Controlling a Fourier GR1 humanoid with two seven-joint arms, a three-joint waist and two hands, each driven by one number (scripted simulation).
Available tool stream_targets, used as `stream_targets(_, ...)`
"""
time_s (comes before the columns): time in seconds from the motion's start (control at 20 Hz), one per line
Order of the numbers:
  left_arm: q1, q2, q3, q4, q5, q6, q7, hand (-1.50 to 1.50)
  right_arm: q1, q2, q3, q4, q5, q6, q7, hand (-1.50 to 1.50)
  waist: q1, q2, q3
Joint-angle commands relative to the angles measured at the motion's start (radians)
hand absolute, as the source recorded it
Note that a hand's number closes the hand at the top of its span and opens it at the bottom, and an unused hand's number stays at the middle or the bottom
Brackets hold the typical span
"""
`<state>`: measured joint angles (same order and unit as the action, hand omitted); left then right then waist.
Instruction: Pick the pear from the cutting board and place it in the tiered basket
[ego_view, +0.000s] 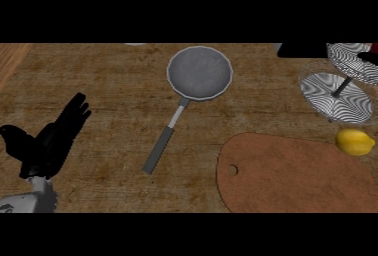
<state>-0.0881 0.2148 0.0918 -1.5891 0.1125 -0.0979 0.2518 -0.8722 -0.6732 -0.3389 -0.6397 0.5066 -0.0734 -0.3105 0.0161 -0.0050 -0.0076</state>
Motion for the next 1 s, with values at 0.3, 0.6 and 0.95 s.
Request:
stream_targets(0.3, 0.034, -0.025, -0.018, -0.026, -0.020, 0.010, 0.005, 0.00, -0.090, 0.024, -0.144, 0.093, -0.179, 0.073, 0.078, -1.50, -0.001, 0.007, 0.008)
stream_targets(0.6, 0.059, -0.004, 0.018, 0.036, -0.009, -0.024, -0.081, 0.00, -0.128, -0.092, -0.321, 0.136, -0.354, 0.148, 0.130, -1.50, -0.001, 0.009, 0.008)
stream_targets(0.95, 0.018, -0.012, 0.007, 0.028, -0.016, -0.015, -0.043, 0.00, -0.085, -0.254, -0.433, 0.231, -0.418, 0.099, 0.085, -1.50, 0.006, 0.017, 0.010)
